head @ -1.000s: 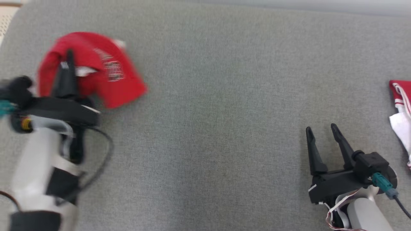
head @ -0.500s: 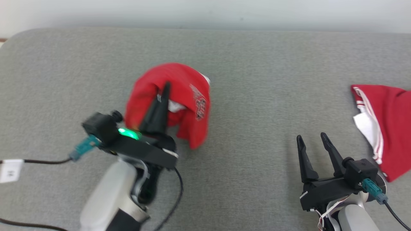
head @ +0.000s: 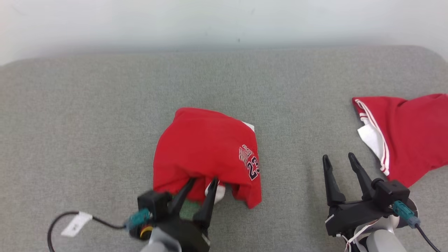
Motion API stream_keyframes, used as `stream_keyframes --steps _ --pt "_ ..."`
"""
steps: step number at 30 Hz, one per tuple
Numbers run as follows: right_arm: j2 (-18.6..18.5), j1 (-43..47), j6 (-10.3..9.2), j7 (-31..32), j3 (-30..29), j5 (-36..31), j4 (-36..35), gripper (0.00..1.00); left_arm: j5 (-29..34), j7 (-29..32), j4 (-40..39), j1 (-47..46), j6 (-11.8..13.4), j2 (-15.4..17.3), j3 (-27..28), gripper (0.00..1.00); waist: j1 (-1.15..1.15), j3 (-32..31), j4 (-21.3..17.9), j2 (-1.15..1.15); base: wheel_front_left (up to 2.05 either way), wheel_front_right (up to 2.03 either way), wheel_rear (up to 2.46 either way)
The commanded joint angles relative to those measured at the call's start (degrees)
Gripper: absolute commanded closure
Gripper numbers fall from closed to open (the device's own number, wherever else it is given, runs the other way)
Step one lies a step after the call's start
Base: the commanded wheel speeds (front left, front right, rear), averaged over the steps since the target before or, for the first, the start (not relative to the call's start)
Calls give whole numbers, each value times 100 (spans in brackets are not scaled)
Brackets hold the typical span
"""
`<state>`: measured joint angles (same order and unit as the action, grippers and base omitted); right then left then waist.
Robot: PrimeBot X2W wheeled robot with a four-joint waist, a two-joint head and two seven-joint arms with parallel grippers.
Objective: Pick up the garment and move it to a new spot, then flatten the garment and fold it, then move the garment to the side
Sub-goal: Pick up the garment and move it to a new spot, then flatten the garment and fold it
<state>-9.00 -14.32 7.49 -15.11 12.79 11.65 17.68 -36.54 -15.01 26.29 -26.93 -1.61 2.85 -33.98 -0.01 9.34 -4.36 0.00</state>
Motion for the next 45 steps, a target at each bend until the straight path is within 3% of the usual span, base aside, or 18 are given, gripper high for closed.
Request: stream_keyframes --steps 1,7,15,25,36,45 --pt "47 90 0 2 10 -33 -12 0 114 -23 82 186 45 12 83 0 1 -184 23 0 0 0 0" --pt "120 249 0 2 62 -20 37 0 775 -23 110 925 177 11 799 0 1 -571 135 0 0 0 0" --pt "227 420 0 2 137 -34 62 0 1974 -23 -504 1733 320 11 2102 0 1 -821 306 0 0 0 0" --pt "278 505 0 2 406 53 190 0 2818 -23 -1214 2295 280 10 3237 0 1 -945 408 0 0 0 0" --pt "206 479 0 2 1169 245 580 0 2622 -23 -1331 2471 243 9 3172 0 1 -910 831 0 0 0 0" --pt "77 142 0 1 1312 130 851 0 2550 -23 -1395 2379 230 6 3162 0 1 -779 1251 0 0 0 0"
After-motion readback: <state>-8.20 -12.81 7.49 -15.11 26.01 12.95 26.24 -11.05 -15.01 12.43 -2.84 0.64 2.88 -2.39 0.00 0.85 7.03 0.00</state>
